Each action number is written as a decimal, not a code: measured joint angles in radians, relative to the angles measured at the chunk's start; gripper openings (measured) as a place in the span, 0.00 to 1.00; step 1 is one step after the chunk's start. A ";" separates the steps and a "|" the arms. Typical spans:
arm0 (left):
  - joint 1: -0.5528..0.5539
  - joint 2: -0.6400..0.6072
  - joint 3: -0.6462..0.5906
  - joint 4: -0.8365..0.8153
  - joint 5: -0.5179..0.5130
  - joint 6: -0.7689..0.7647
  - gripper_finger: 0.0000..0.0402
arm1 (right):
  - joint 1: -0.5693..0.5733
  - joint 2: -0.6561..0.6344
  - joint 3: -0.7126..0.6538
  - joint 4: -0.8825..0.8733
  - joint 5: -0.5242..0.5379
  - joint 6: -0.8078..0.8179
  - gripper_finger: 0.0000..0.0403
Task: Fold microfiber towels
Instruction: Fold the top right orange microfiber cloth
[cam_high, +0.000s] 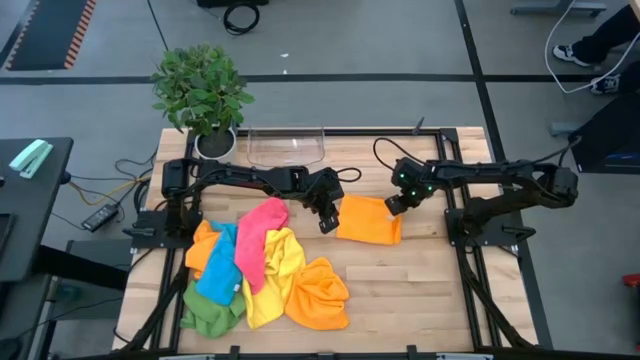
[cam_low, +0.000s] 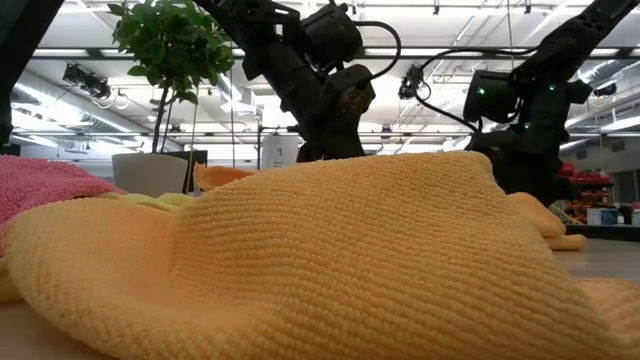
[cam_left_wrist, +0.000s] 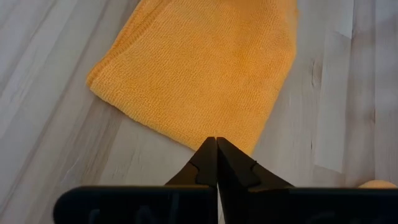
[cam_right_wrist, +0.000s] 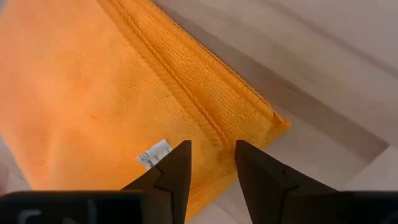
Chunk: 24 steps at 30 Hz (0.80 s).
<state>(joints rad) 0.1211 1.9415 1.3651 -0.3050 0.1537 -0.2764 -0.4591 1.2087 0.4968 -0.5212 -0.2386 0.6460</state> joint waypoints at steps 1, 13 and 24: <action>0.000 0.000 0.000 0.000 0.000 0.000 0.03 | 0.004 0.000 -0.007 0.004 0.000 0.001 0.33; 0.000 0.000 0.000 0.000 0.000 -0.006 0.02 | 0.003 0.000 -0.013 0.023 0.031 -0.023 0.33; 0.000 0.000 0.000 0.000 0.000 -0.008 0.08 | 0.004 0.000 -0.013 -0.009 -0.039 0.001 0.30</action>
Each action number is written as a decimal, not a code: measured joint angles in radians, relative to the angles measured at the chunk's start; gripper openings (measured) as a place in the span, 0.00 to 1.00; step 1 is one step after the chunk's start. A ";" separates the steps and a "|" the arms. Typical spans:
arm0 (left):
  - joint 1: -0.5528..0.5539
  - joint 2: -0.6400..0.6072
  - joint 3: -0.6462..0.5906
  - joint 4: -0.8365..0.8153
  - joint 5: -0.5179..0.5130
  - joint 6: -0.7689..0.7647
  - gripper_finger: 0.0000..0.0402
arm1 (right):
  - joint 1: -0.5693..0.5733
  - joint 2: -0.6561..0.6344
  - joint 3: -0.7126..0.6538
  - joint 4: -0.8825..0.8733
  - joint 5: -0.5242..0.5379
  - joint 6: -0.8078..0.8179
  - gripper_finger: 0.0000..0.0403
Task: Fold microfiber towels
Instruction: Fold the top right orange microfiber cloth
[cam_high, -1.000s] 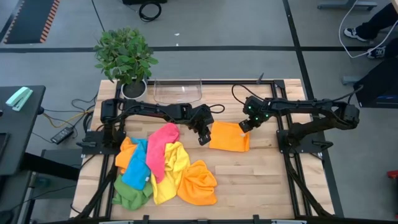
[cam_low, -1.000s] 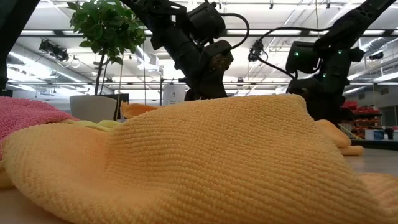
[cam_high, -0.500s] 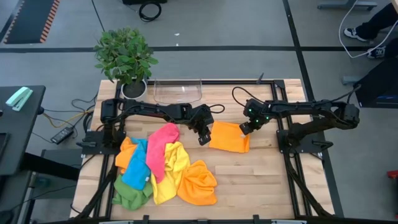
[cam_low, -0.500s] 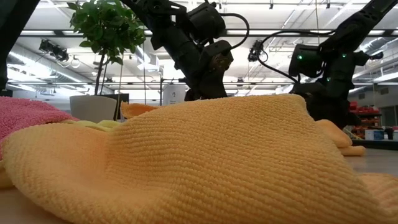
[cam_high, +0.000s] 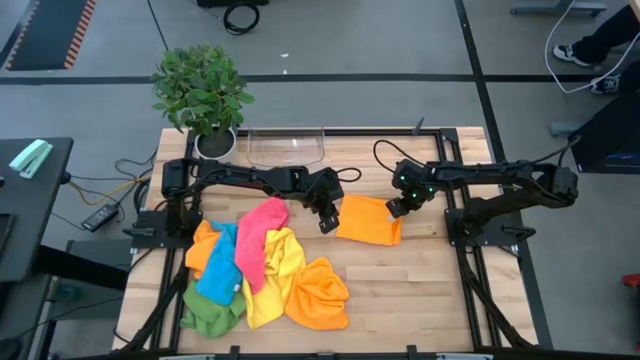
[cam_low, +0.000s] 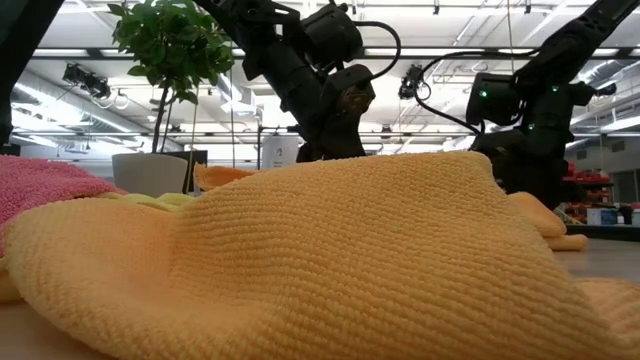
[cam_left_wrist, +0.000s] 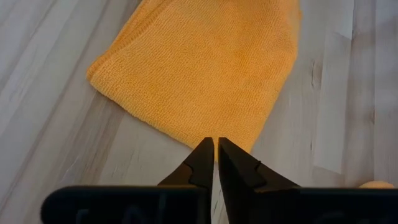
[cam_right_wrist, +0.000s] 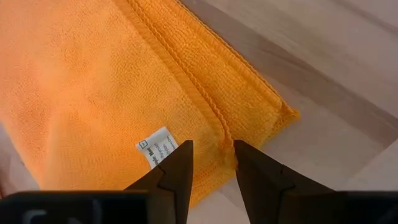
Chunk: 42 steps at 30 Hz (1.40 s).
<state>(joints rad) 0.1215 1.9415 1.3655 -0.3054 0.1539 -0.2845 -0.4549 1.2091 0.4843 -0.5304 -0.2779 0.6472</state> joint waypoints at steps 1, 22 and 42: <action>0.000 0.000 0.000 0.000 0.000 0.000 0.08 | 0.000 0.000 0.000 0.001 0.000 0.000 0.30; 0.000 0.000 0.000 0.000 0.000 0.002 0.06 | -0.001 0.000 0.027 -0.014 0.011 -0.056 0.01; 0.000 0.000 0.000 -0.024 0.000 0.000 0.04 | 0.004 0.000 0.191 -0.159 0.072 -0.166 0.00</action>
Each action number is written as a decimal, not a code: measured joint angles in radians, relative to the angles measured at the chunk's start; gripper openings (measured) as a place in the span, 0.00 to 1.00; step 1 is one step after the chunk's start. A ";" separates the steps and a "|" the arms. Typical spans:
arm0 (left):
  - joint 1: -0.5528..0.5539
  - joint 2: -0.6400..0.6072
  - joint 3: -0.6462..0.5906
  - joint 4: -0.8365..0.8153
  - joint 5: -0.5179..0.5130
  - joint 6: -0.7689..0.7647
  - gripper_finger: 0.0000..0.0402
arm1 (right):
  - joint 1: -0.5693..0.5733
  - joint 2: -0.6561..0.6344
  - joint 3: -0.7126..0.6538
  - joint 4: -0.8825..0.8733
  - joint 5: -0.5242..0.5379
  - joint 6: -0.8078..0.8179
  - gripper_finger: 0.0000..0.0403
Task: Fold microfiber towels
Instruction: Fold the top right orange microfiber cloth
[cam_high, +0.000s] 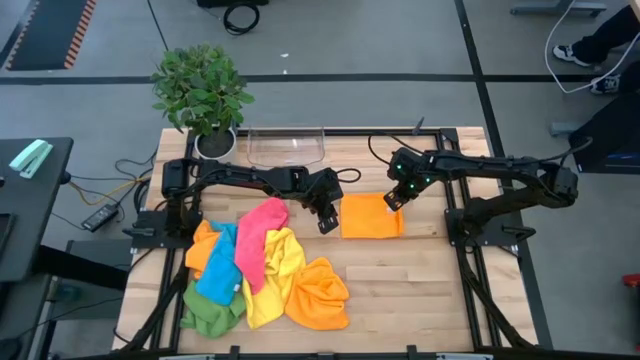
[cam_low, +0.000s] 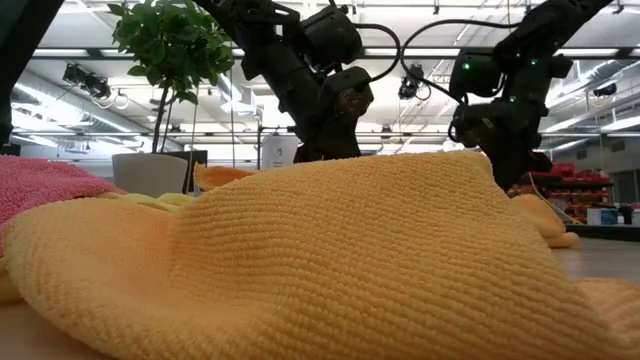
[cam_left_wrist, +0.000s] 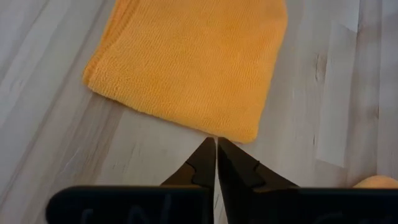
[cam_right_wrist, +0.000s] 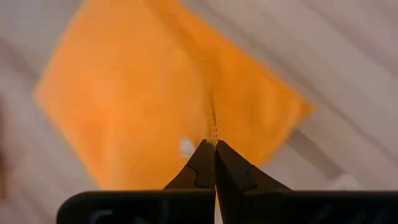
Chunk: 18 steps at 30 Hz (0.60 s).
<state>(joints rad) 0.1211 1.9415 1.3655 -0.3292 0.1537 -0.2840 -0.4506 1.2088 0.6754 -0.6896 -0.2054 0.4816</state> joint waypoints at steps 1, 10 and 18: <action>0.000 0.000 0.000 0.000 0.000 0.002 0.03 | 0.005 -0.004 0.000 0.009 -0.007 0.001 0.00; 0.000 0.000 0.000 -0.001 0.000 0.008 0.06 | 0.008 -0.008 0.102 -0.040 0.050 -0.016 0.00; 0.000 0.000 0.000 0.000 -0.011 0.008 0.03 | -0.023 -0.008 0.135 -0.125 0.087 -0.018 0.00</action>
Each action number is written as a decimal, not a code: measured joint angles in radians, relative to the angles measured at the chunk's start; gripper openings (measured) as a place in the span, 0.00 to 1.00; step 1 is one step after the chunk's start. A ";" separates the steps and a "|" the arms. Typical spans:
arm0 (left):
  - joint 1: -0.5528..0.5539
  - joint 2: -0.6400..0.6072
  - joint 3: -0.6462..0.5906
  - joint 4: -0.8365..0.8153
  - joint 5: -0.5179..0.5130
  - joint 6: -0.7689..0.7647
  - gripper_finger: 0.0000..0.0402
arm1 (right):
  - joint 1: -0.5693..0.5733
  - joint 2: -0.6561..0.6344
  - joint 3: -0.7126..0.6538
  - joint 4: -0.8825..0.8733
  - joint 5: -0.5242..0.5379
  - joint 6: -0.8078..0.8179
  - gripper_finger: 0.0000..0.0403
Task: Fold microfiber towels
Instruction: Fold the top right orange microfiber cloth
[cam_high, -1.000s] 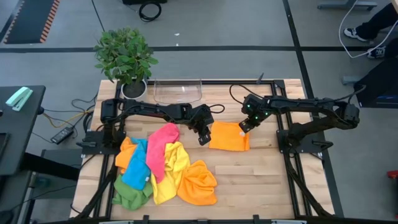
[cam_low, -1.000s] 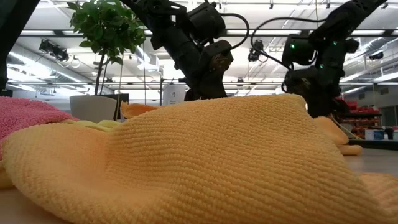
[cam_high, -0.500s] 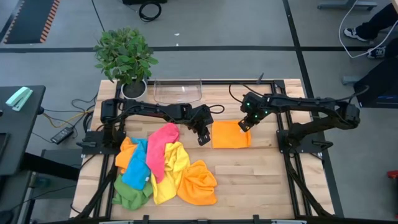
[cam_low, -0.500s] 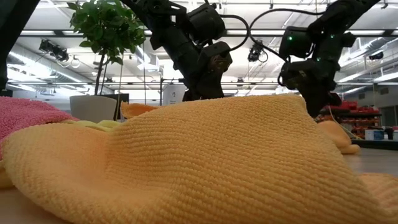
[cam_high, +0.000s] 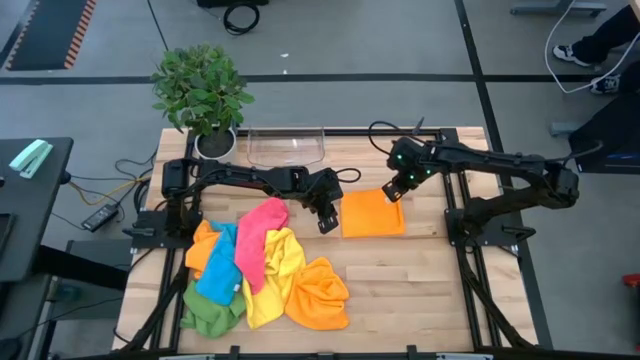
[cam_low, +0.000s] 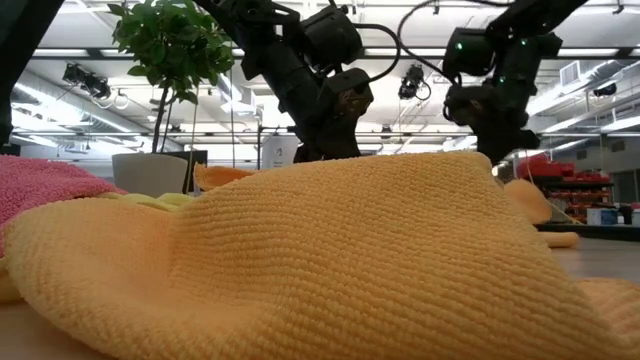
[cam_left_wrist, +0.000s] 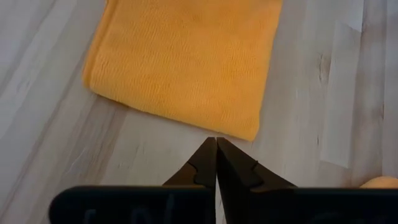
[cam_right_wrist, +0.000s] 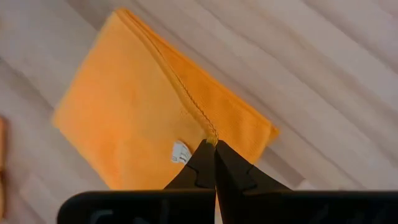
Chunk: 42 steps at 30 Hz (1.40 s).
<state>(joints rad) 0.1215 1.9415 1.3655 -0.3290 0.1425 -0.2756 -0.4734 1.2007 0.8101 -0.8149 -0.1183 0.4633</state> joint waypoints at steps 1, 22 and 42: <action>0.000 0.000 0.000 0.000 0.000 0.000 0.02 | -0.006 0.000 -0.014 -0.001 -0.002 0.000 0.00; 0.000 0.000 0.000 0.000 0.000 -0.025 0.02 | -0.145 0.001 -0.128 0.036 0.080 0.006 0.31; -0.008 0.202 0.001 0.338 -0.050 -0.155 0.02 | 0.141 -0.034 -0.254 0.265 -0.127 0.211 0.02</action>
<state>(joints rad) 0.1134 2.1435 1.3664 0.0090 0.0921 -0.4303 -0.3329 1.1667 0.5557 -0.5501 -0.2452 0.6743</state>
